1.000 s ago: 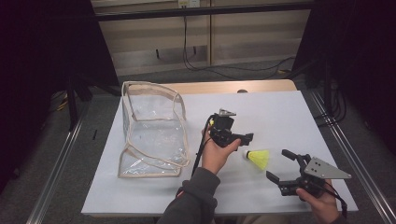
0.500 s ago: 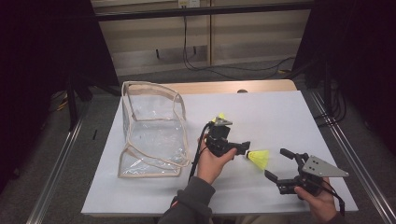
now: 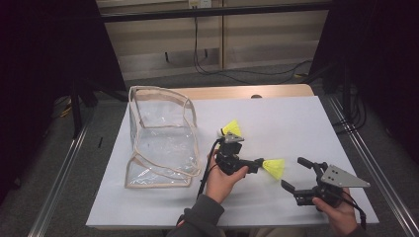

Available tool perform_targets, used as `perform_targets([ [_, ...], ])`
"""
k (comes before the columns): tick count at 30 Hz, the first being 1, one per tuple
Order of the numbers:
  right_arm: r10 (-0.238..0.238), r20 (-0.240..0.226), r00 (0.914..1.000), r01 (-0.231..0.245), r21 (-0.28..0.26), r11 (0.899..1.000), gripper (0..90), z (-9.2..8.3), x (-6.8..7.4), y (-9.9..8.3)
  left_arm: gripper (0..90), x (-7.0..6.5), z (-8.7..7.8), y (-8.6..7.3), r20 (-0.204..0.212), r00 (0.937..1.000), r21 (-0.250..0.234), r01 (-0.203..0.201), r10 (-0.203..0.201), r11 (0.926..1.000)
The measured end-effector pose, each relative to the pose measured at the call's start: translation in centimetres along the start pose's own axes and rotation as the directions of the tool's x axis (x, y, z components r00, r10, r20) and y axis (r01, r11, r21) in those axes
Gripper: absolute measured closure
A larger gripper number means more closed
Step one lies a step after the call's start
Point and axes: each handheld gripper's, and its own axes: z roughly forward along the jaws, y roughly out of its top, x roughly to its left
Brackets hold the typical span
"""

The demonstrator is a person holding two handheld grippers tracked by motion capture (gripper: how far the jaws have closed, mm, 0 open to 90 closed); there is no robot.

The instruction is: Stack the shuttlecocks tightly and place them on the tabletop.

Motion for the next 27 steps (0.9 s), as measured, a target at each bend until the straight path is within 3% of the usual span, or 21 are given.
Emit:
perform_targets([
  [9, 0.001, 0.015, 0.9999, -0.001, 0.003, 1.0, 5.0, -0.7, -0.1, -0.1, 9.3, -0.5, -0.3, -0.7, 0.018, 0.9997, 0.004, -0.017, 0.016, 0.9999],
  [27, -0.007, 0.018, 0.9998, 0.007, 0.007, 1.0, 3.9, -0.3, 0.0, 0.0, 7.7, -0.5, -2.0, -2.7, 0.068, 0.9975, -0.001, -0.019, 0.019, 0.9998],
])
